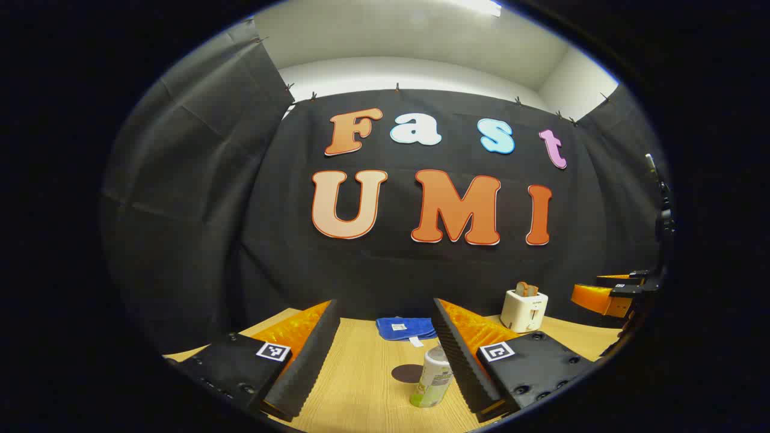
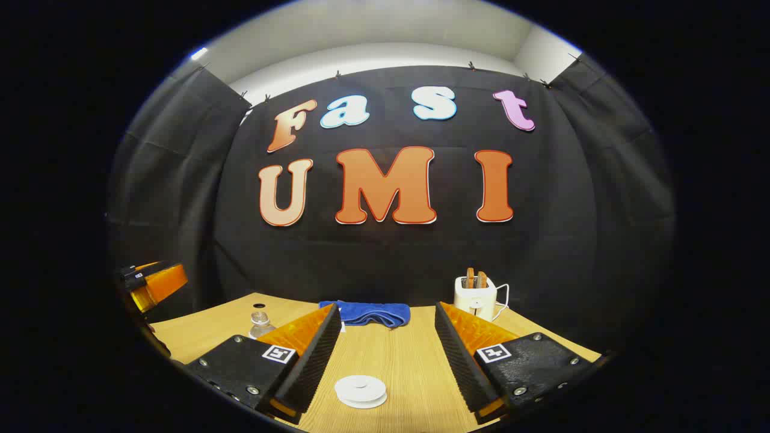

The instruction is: Open the teacup lid with one hand, grasp the water bottle and pour water into the teacup with the other hand; after pouring, place the water bottle on the coaster and then close the teacup lid.

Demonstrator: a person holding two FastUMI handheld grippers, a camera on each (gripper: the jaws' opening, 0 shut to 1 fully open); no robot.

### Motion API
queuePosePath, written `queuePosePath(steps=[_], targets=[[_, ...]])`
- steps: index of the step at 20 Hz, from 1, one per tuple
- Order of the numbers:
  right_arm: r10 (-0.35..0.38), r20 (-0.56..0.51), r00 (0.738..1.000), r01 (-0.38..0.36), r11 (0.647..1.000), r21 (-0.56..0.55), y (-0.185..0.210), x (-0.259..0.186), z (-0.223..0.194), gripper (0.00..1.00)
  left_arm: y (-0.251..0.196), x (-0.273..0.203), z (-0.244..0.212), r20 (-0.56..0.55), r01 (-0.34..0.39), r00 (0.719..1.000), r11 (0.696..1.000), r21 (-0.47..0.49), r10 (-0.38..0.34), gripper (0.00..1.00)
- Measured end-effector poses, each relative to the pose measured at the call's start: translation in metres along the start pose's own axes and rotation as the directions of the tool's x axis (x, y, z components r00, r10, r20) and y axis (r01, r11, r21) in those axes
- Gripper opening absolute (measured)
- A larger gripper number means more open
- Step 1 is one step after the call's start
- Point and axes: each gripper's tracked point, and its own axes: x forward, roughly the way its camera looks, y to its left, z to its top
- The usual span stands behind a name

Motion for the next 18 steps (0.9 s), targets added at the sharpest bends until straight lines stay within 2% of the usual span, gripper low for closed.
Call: queuePosePath(steps=[2, 9, 13, 18], targets=[[-0.017, -0.008, 1.0, 0.017, 1.0, -0.013, -0.006, -0.001, -0.003, 0.93, -0.006, 0.001, 0.0, -0.002, 0.0, 1.0, 1.0, -0.001, 0.0, 0.99], [-0.009, -0.015, 1.0, 0.009, 1.0, 0.0, -0.004, -0.006, -0.005, 0.94, -0.024, 0.003, -0.001, -0.007, 0.036, 0.999, 0.999, 0.037, -0.036, 0.98], [0.08, -0.022, 0.997, -0.079, 0.996, 0.037, 0.01, -0.008, -0.006, 0.94, -0.022, 0.005, 0.0, -0.004, 0.016, 1.0, 0.999, 0.046, -0.015, 0.98], [0.054, -0.003, 0.999, -0.054, 0.998, 0.009, -0.003, -0.008, -0.005, 0.93, -0.025, 0.001, 0.01, 0.02, 0.026, 0.999, 0.999, 0.024, -0.026, 0.98]])
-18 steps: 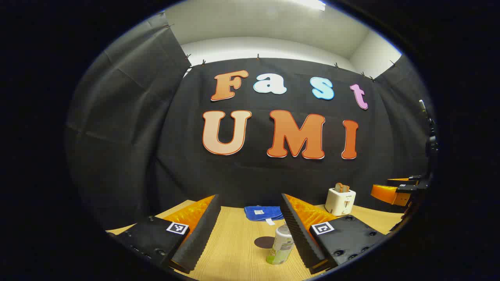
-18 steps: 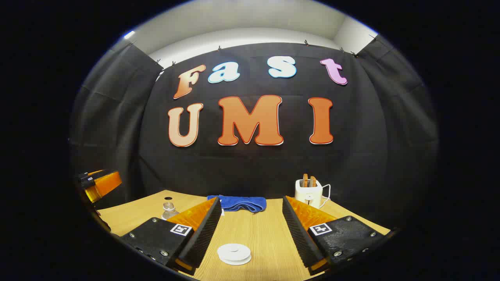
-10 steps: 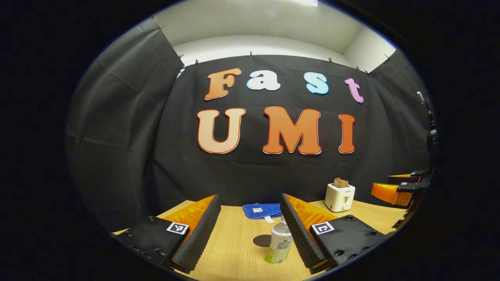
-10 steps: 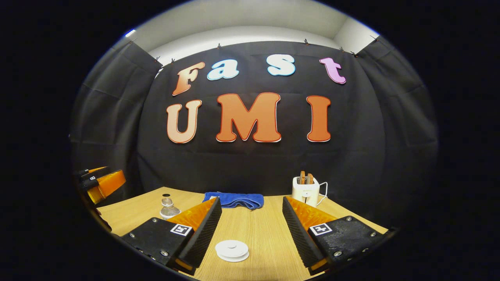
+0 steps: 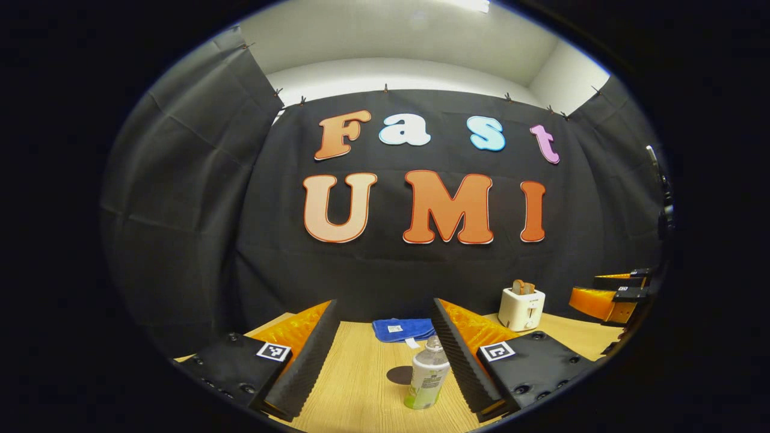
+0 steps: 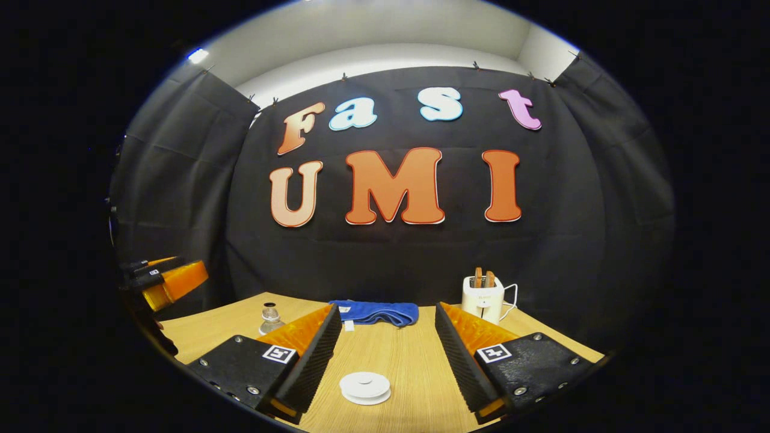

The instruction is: Open the teacup lid with one hand, grasp the water bottle and pour water into the teacup with the other hand; after pouring, place the water bottle on the coaster and then close the teacup lid.

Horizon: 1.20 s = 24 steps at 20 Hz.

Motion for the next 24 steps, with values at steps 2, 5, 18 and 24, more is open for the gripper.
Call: queuePosePath(steps=[2, 5, 18, 24], targets=[[0.005, -0.015, 1.0, -0.005, 1.0, 0.0, 0.001, 0.003, -0.006, 0.94, -0.003, 0.0, -0.004, -0.003, 0.009, 1.0, 1.0, 0.007, -0.009, 0.98], [0.025, -0.02, 1.0, -0.025, 1.0, -0.006, 0.008, 0.003, -0.009, 0.94, -0.008, -0.001, -0.006, -0.005, 0.032, 0.999, 0.999, -0.005, -0.032, 0.98], [0.086, -0.107, 0.991, -0.091, 0.995, -0.046, 0.027, 0.024, -0.07, 0.88, -0.034, 0.003, -0.049, -0.042, 0.099, 0.994, 0.995, 0.019, -0.098, 0.98], [0.098, -0.199, 0.975, -0.117, 0.99, -0.082, 0.036, 0.039, -0.119, 0.81, -0.036, 0.005, -0.073, -0.072, 0.103, 0.992, 0.994, 0.044, -0.1, 0.98]])
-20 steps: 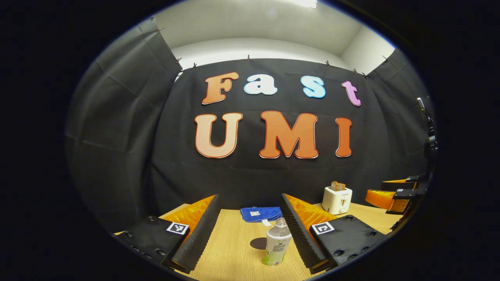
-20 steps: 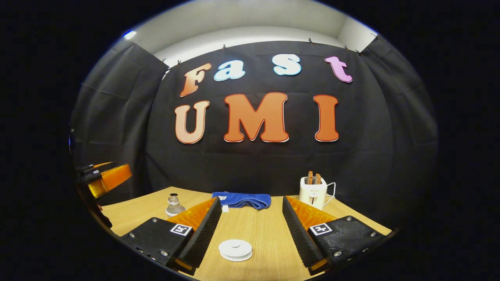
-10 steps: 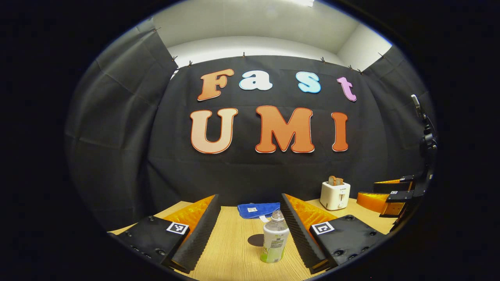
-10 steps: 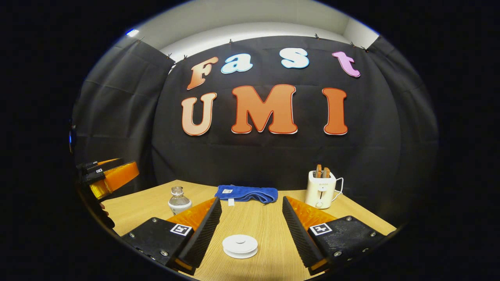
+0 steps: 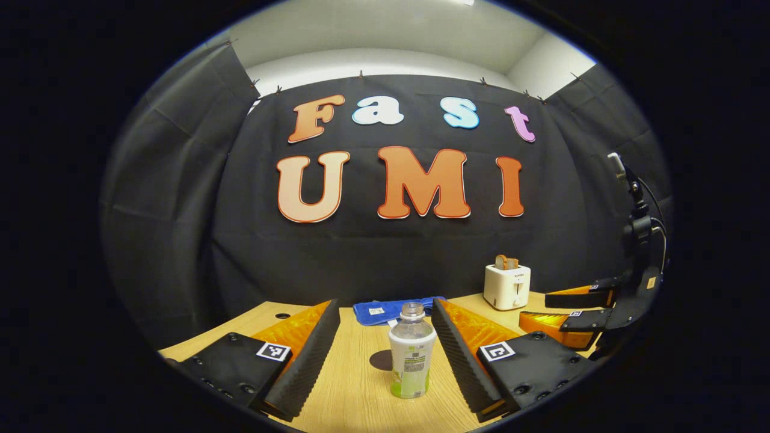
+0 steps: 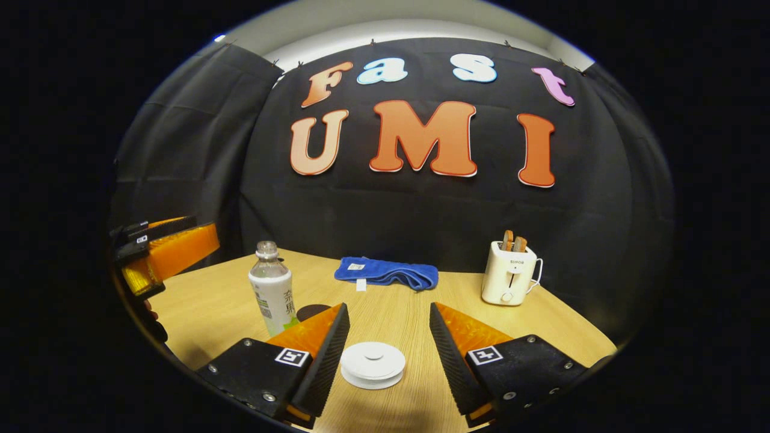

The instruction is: Open the teacup lid with one hand, grasp the water bottle and pour water into the teacup with the other hand; after pouring, place the water bottle on the coaster and then close the teacup lid.

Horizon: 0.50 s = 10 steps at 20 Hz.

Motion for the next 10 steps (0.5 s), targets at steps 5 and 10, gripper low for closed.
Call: queuePosePath(steps=[5, 10], targets=[[0.015, -0.08, 0.997, -0.018, 0.999, -0.039, 0.009, 0.021, -0.034, 0.66, 0.001, 0.0, -0.014, -0.035, 0.002, 0.999, 1.0, -0.014, -0.002, 0.98], [0.034, -0.141, 0.99, -0.041, 0.998, -0.049, 0.018, 0.037, -0.06, 0.65, -0.002, 0.001, -0.018, -0.046, 0.014, 0.999, 1.0, -0.016, -0.015, 0.98]])
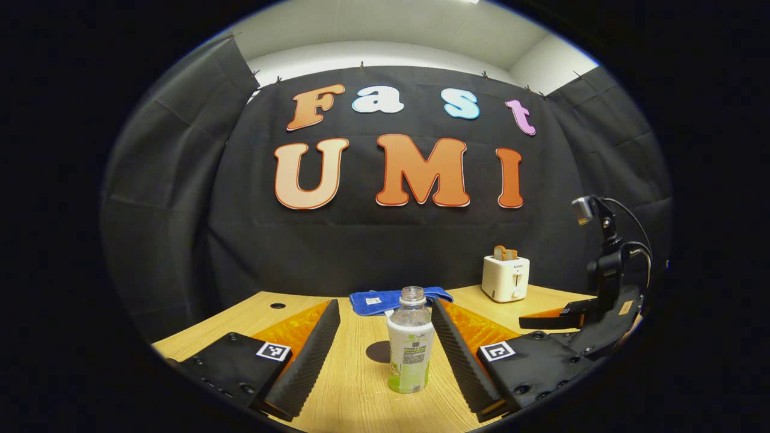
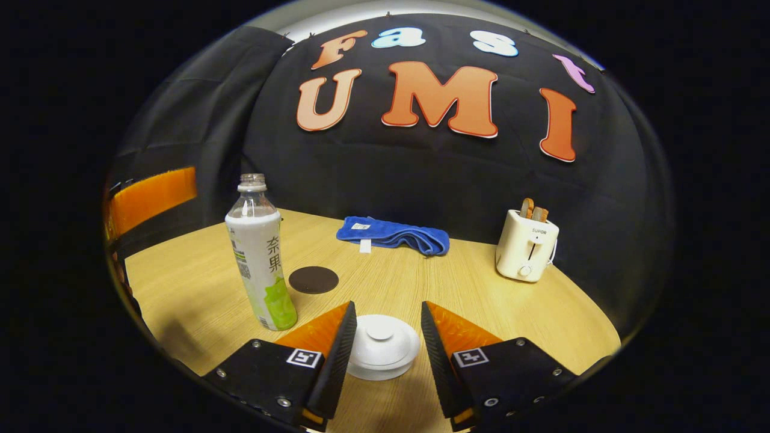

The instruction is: Open the teacup lid with one hand, grasp the water bottle and pour water into the teacup with the other hand; after pouring, place the water bottle on the coaster and then close the teacup lid.

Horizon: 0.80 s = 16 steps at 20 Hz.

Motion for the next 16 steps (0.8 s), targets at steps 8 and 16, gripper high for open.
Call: queuePosePath(steps=[8, 16], targets=[[0.022, -0.024, 0.999, -0.022, 1.0, 0.019, -0.001, 0.018, -0.016, 0.47, -0.005, 0.0, -0.009, -0.023, 0.017, 1.0, 1.0, 0.017, -0.017, 0.98], [0.06, -0.044, 0.997, -0.058, 0.997, 0.044, 0.001, 0.022, -0.018, 0.25, -0.018, 0.004, -0.023, -0.065, 0.059, 0.996, 0.998, 0.007, -0.058, 0.98]])
